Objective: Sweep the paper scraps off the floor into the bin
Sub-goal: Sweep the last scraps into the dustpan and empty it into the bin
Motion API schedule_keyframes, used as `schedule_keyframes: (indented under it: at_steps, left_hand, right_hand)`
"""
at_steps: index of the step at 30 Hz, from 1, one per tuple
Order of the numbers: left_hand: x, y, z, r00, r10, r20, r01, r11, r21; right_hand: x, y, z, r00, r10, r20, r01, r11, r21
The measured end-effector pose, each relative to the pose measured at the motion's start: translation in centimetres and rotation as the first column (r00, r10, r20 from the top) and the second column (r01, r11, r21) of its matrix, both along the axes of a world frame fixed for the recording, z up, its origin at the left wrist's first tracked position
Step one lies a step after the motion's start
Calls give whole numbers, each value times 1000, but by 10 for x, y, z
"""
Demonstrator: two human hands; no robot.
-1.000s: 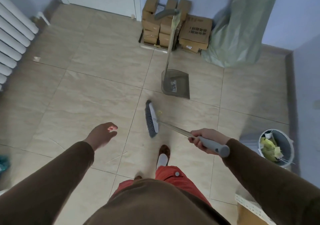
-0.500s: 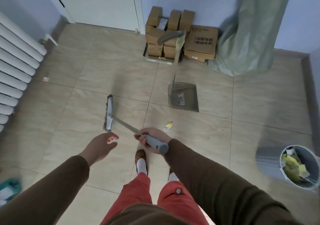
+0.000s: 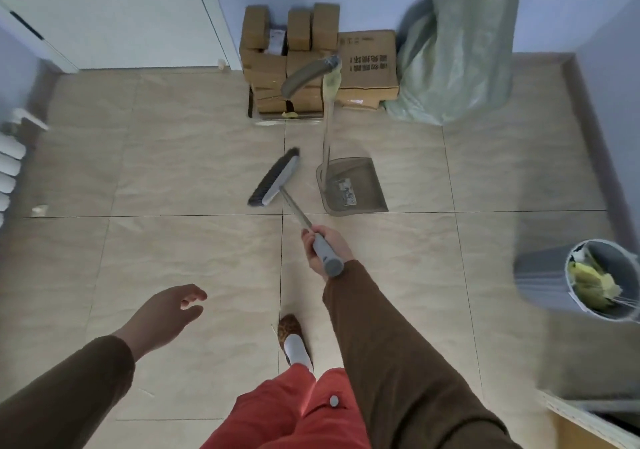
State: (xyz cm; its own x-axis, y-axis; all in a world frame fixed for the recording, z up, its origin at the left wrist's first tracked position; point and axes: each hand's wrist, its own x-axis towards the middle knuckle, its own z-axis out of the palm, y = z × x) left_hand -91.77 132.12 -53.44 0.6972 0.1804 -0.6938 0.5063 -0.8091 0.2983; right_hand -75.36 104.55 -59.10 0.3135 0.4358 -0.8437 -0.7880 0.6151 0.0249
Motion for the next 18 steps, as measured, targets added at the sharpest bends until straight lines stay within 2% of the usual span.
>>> schedule_keyframes:
  at_steps: [3,7,10,14,16,18]
  left_hand:
    - [28,-12,2,998,-66,23,67,998,-14]
    - [68,-37,6,989,-138,51,140,989,-39]
    - [109,-57,16,978,-138,157,149,987,-58]
    - [177,-84,55,900,150,409,-61,973,-224]
    - [211,-96,79,805,323,497,-178,931,-317]
    - [244,-104,101,711,404,576,-218,905,-366]
  right_hand:
    - [-46,-22,19,991,-107,-75,108,994,11]
    - [-93,-57,58,981,-87,-173,92,996,21]
    - [-114,-76,93,965,-124,-233,125,992,-13]
    - [-131,-92,141,952,-169,-253,158,985,-62]
    - [-133,-103,163,955,-161,-250,147,986,-75]
    - [-134,-112,183,956,-160,-247,145,986,-80]
